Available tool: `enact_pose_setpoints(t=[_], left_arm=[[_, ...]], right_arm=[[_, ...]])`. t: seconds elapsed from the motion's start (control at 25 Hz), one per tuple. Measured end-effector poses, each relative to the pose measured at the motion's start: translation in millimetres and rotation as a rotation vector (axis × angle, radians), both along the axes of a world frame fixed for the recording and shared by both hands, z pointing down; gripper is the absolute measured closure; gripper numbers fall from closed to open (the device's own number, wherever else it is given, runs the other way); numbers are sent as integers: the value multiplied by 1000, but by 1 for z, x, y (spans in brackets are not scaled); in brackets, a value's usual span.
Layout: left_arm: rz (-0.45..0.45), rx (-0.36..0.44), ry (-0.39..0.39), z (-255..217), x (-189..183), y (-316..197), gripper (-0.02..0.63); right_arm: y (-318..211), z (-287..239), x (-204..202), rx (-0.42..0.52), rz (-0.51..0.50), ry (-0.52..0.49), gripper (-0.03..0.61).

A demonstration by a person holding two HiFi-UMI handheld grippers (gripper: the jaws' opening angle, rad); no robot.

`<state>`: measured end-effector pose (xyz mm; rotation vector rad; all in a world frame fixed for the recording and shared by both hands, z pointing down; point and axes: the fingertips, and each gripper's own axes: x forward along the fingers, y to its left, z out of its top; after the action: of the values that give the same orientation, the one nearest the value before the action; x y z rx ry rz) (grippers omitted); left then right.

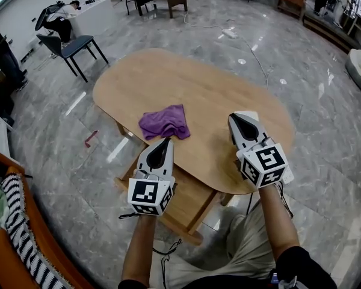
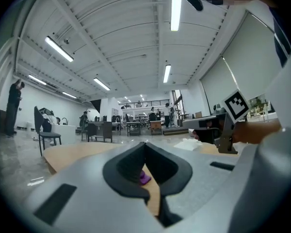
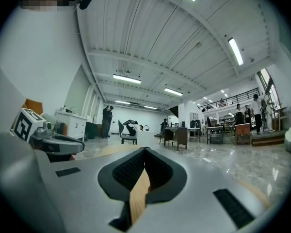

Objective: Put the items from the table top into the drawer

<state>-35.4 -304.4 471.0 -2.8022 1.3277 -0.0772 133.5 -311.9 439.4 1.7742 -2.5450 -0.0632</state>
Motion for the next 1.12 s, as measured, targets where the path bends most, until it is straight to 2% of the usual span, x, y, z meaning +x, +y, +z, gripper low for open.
enact_pose_setpoints(t=[0.44,0.56,0.8,0.96,1.12], left_arm=[[-34,-16,-101,22,1,-51,603],[-41,-25,-162,34,3,-66,500],[-61,-53,-307,61,7,-91,360],[-61,-100,-397,83,9,-102,336],[-73,-149,-436,96,11,-107,338]], right_arm=[[-6,15,-15,-32,-61,-19,565],[-4,16,-15,-32,-68,-28,565],[-4,21,-15,-37,-84,-36,565],[-5,23,-16,-36,-94,-34,565],[-5,25,-14,-40,-100,-35,565]])
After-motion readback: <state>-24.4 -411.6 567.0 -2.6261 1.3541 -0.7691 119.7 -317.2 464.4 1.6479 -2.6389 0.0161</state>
